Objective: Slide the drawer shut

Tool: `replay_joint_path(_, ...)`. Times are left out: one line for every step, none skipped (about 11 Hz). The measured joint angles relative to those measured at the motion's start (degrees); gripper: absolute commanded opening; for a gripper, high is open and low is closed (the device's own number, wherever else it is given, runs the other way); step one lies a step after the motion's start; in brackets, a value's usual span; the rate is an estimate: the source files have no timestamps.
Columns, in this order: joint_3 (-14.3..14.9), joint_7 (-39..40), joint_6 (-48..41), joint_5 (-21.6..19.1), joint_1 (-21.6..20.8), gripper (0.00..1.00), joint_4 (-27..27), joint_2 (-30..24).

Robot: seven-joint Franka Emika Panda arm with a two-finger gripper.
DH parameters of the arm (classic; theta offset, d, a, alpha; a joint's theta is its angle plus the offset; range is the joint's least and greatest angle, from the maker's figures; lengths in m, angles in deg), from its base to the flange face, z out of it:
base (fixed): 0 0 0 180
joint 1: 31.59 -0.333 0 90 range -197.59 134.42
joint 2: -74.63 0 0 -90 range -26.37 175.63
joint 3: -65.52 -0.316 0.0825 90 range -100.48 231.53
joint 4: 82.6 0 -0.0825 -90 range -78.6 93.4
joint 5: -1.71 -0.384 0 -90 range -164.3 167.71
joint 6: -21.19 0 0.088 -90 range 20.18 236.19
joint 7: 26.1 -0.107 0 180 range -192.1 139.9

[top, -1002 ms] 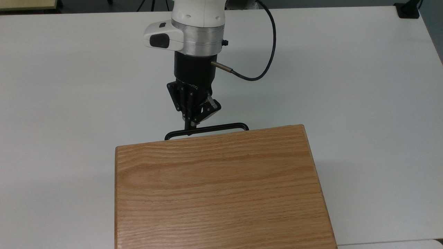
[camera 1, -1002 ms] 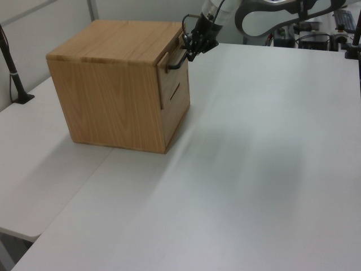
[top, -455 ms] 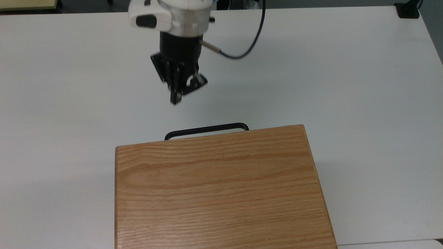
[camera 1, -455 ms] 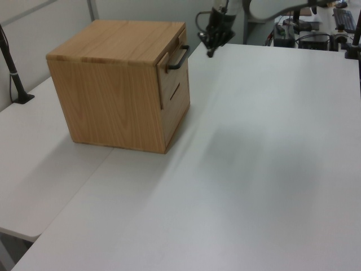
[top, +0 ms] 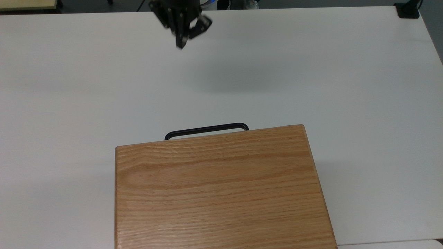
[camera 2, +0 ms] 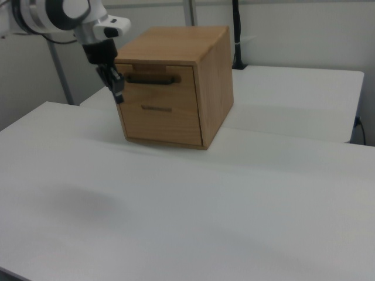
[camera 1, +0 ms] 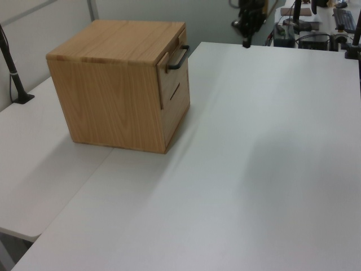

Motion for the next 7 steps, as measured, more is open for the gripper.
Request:
replay_joint_path(0.01, 3.53, -2.23, -1.42, 0.48, 0.00, 1.42, -2.42)
replay_joint_path(0.00, 7.81, -3.82, -2.52, 0.84, 0.00, 3.42, -5.00)
replay_joint_path(0.00, 13.12, -4.84, -3.50, 1.29, 0.00, 5.53, -7.32)
replay_joint_path(0.00, 18.45, -5.12, -3.80, 2.13, 0.00, 7.08, -8.90)
replay_joint_path(0.00, 23.57, -5.12, -3.94, 3.52, 0.01, 7.89, -9.71)
replay_joint_path(0.01, 27.79, -5.12, -4.33, 5.05, 0.14, 8.11, -9.94)
replay_joint_path(0.01, 30.36, -5.12, -4.72, 6.12, 0.81, 8.13, -9.94)
